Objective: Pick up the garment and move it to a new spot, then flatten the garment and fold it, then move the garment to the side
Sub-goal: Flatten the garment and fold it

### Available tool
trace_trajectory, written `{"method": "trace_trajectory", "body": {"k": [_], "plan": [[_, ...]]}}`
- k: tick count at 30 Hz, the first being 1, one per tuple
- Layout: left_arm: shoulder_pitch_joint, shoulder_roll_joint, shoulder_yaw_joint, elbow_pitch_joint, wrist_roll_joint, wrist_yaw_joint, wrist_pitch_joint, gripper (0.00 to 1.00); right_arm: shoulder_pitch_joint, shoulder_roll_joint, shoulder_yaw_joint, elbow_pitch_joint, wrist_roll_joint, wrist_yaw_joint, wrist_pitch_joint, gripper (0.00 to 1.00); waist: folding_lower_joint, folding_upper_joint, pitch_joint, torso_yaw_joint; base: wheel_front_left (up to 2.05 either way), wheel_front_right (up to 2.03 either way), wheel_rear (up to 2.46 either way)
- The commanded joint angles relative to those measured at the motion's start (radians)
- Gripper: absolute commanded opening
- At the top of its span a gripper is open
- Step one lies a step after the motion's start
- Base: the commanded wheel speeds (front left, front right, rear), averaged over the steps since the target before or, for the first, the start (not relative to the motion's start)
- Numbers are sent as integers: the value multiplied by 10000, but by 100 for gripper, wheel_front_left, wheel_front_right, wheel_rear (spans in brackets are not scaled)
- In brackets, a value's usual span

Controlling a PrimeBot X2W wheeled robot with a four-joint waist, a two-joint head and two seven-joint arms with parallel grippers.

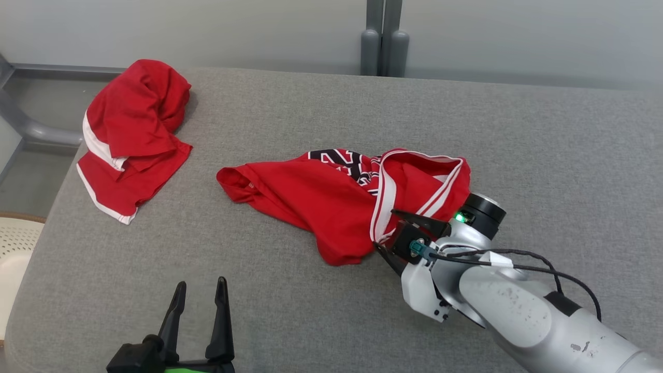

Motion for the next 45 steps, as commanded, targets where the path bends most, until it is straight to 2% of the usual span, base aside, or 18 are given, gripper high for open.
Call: {"method": "trace_trajectory", "body": {"k": [1,6,7,8,9,12,14,16,22,24,27,31,33,34,35,36,40,45], "plan": [[-70,16,56,-34,-24,58,-4,100,-241,-219,269,-63,192,-2,276,100,0,0,48,169,0,0,0],[18,16,77,-76,-91,126,-3,100,-769,-958,1263,-519,847,-2,1495,100,0,0,89,154,0,0,0],[2,16,76,-82,-115,137,-4,100,-849,-1133,1454,-688,1009,-2,1764,86,0,0,104,147,0,0,0],[-17,16,84,-89,-130,140,-4,100,-900,-1256,1599,-848,1168,-2,1935,49,0,0,115,134,0,0,0],[-44,16,105,-100,-137,147,-4,100,-977,-1415,1700,-1075,1362,-2,2095,0,0,0,129,114,0,0,0],[-104,16,151,-109,-176,181,-4,100,-1066,-1826,1681,-1657,1752,-2,2327,0,0,0,159,43,0,0,0],[-114,15,171,-116,-181,183,-4,100,-947,-2060,1184,-2088,2108,-4,2310,0,0,0,156,-15,0,0,0],[-109,16,192,-122,-178,194,-4,100,-641,-2322,216,-2444,2440,-7,2179,0,0,0,148,-63,0,0,0],[87,16,327,-159,-148,218,-4,100,1267,-2680,-4114,-3245,2940,-7,1752,0,0,0,69,-327,0,0,0],[142,13,336,-155,-145,202,-4,100,2119,-2594,-5332,-3347,2890,-6,1841,0,0,0,65,-493,0,0,0],[75,14,311,-140,-80,120,-4,100,3124,-2104,-6789,-3351,2993,-4,1977,0,0,0,167,-773,0,0,0],[-217,16,272,-103,83,-18,-4,100,3645,-1505,-8176,-2959,2760,-6,1764,0,0,0,396,-1052,0,0,0],[-341,17,312,-81,115,-58,-3,100,3747,-1366,-8655,-2393,2388,-7,1622,0,0,0,517,-1136,0,0,0],[-414,16,318,-58,130,-99,-3,100,3773,-1406,-8754,-2095,2029,-7,1508,25,0,0,581,-1162,0,0,0],[-463,14,327,-49,157,-113,-4,100,3726,-1418,-8869,-1836,1784,-7,1385,40,0,0,629,-1189,0,0,0],[-512,19,357,-33,178,-131,-4,100,3628,-1352,-9119,-1474,1532,-7,1194,100,0,0,674,-1225,0,0,0],[-460,19,386,75,202,-191,-4,100,3386,-1123,-9459,-519,624,-6,542,100,0,0,679,-1335,0,0,0],[-179,17,281,180,200,-253,-4,100,3488,-1078,-9638,-445,109,-6,-610,100,0,0,429,-1523,0,0,0]]}}
